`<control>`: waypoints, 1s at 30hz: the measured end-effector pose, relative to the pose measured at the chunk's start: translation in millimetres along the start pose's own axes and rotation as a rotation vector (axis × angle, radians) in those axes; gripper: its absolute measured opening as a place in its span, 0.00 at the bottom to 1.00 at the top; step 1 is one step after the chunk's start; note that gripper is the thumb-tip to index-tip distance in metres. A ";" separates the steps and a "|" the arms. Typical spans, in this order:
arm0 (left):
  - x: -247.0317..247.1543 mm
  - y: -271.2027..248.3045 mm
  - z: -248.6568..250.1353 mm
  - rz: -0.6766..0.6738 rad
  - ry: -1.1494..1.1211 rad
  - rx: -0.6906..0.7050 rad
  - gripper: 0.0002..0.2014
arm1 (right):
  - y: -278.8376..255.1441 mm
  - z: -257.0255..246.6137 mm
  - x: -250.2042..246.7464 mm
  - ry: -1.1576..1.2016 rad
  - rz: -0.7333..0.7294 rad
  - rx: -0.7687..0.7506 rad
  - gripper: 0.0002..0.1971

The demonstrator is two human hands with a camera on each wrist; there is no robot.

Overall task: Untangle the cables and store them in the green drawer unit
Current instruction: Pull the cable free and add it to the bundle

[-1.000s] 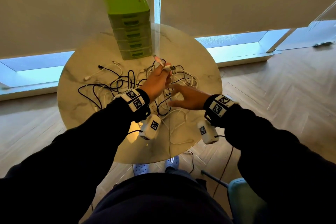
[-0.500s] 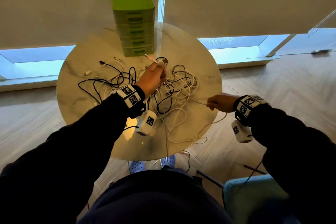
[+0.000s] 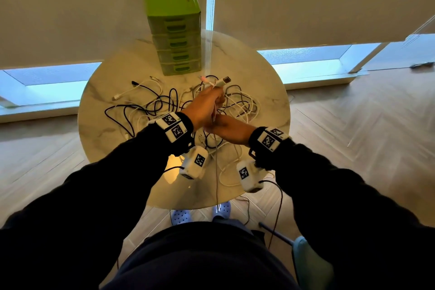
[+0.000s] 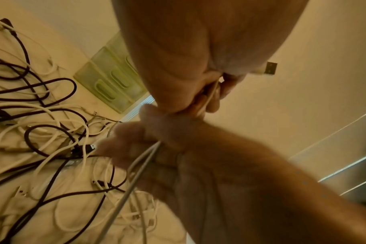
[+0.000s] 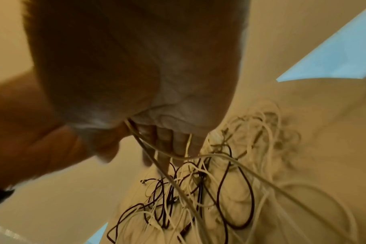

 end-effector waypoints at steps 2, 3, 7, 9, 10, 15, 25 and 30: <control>-5.0 -1.0 3.0 -0.125 -0.035 -0.026 0.16 | -5.3 2.3 1.1 0.100 -0.007 0.014 0.20; -8.1 -2.3 5.8 -0.190 -0.050 -0.053 0.17 | -9.7 5.9 -0.7 0.156 -0.037 0.024 0.21; -21.5 -9.3 18.4 -0.348 -0.037 -0.112 0.23 | -29.3 28.6 -29.3 0.255 -0.040 0.065 0.19; -26.5 -11.3 24.8 -0.365 -0.085 -0.113 0.24 | -39.9 35.8 -49.7 0.111 0.037 0.088 0.19; -28.7 -11.2 27.7 -0.351 -0.126 -0.104 0.24 | -44.3 39.2 -59.4 0.031 0.068 0.101 0.19; -35.7 -3.2 36.4 -0.190 -0.499 -0.018 0.20 | -58.4 57.3 -89.6 -0.544 0.346 0.035 0.18; -22.2 4.1 32.7 -0.189 -0.444 -0.008 0.23 | -60.1 86.4 -2.6 -0.776 -0.058 0.161 0.09; -27.2 -0.9 11.8 -0.200 -0.300 -0.098 0.22 | -62.2 93.5 -1.6 -0.509 -0.182 0.188 0.07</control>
Point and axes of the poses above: each hand's wrist, its own y-axis towards the middle knuckle, its own x-axis out of the palm, z = x × y, the point moved 1 cm from there along y, towards the middle knuckle, and after that the axes turned 1 degree about -x, right-handed, at the moved point
